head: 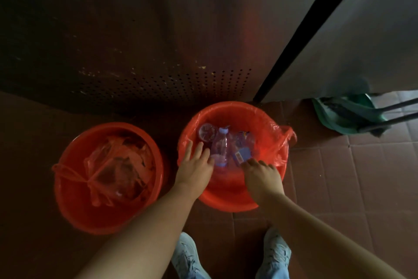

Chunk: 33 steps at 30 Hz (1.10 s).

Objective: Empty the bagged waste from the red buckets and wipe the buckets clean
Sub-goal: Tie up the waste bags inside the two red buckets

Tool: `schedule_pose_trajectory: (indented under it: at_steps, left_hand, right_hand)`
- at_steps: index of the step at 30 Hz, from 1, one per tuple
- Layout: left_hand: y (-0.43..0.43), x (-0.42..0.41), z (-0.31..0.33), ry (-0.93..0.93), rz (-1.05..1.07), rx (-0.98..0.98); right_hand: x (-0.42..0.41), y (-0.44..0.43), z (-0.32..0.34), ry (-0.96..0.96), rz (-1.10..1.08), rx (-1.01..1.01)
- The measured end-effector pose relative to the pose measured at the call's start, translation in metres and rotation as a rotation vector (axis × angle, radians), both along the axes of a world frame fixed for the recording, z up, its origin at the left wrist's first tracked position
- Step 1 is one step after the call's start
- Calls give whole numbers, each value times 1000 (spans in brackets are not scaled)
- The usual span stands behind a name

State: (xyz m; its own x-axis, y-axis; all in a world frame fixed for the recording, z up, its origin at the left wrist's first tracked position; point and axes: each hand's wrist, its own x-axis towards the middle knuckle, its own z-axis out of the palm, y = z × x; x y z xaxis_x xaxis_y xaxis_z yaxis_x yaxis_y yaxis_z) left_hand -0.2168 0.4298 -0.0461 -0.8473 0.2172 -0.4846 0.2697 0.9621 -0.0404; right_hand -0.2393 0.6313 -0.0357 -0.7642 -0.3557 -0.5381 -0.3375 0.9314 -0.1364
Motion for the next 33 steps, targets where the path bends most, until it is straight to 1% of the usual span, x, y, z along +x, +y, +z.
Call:
schedule_pose_trajectory:
  at_steps: [3,4,7,9,10,13,18,21,24,27,29,31,33]
  left_hand:
    - [-1,9,2,-47,72,-12]
    - [-4,12,4,-52,104,-7]
    - [-16,19,10,-25,213,-9]
    - [-27,19,10,-16,261,-19]
    - [-33,19,9,-13,266,-27]
    - [-43,16,4,-41,254,-53]
    - [-43,18,-4,-87,317,-53]
    - [-38,16,-4,-131,360,-53]
    - [-37,13,-4,-181,369,-51]
    - [-37,9,-6,-213,399,19]
    - [-38,7,-7,-224,498,115]
    - [-39,8,-9,-199,553,178]
    - [-40,10,-13,-133,568,183]
  right_hand:
    - [8,3,3,-94,-173,-29]
    - [9,6,5,-87,-269,-70]
    - [-4,20,12,24,-640,-186]
    - [-22,33,13,54,-819,-158]
    - [-31,38,12,40,-851,-116]
    - [-51,48,6,-17,-801,-8]
    - [-59,44,-6,75,-773,-138]
    - [-52,18,-4,127,-570,-212]
    - [-38,-20,-3,78,-400,-336]
    - [-25,-57,-4,67,-256,-389]
    - [-16,-79,-5,44,-184,-437]
    - [-7,-93,-6,-12,-116,-445]
    - [0,-94,-9,-53,-88,-436]
